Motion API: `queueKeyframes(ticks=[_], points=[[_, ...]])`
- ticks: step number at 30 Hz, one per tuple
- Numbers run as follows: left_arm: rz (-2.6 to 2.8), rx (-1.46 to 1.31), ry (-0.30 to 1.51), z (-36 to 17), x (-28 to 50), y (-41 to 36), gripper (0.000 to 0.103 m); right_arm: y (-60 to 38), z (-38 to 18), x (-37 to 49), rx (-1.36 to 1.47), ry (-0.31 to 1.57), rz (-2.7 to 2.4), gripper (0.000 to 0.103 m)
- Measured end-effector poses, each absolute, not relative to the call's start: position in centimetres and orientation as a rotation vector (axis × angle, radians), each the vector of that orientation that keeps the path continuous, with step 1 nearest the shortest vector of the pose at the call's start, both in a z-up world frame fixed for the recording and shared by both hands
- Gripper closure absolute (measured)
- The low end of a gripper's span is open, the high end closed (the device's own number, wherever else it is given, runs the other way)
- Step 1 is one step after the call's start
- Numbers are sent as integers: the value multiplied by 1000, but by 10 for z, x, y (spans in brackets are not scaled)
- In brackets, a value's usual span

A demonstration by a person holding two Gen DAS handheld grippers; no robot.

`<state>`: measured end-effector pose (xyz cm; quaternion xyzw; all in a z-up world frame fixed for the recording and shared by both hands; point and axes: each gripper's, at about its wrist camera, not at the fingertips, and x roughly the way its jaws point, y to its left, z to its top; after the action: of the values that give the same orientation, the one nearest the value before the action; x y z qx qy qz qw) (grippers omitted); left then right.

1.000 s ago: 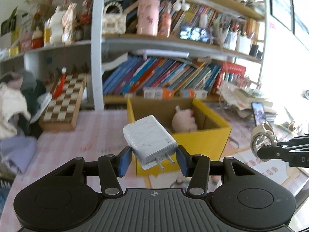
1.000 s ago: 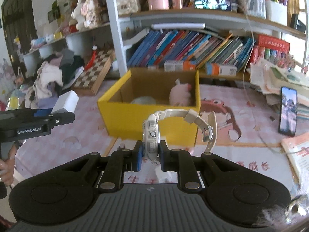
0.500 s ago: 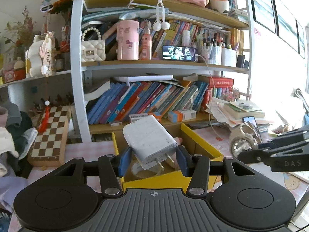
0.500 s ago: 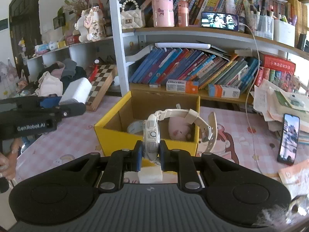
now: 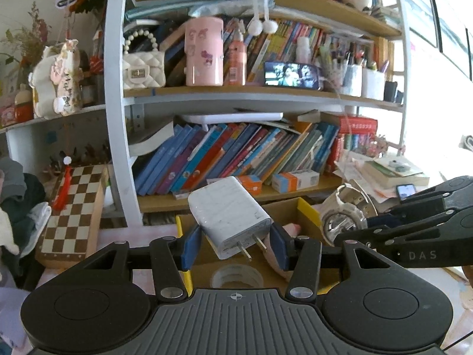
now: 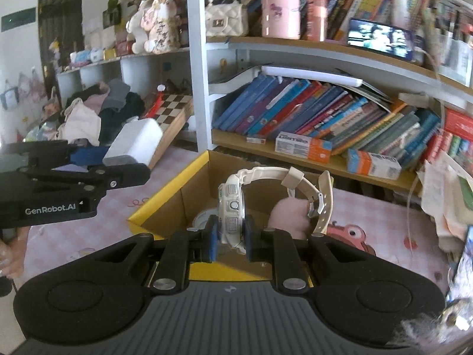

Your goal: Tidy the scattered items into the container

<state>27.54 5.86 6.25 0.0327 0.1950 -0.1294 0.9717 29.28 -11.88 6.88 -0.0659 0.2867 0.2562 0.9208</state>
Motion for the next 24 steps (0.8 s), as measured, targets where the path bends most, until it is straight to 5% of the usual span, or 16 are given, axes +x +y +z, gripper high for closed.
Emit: queueKeyframes(ticks=[24], points=[[-256, 244, 740, -10, 424, 17, 54, -94, -22, 412, -229, 984, 677, 86]])
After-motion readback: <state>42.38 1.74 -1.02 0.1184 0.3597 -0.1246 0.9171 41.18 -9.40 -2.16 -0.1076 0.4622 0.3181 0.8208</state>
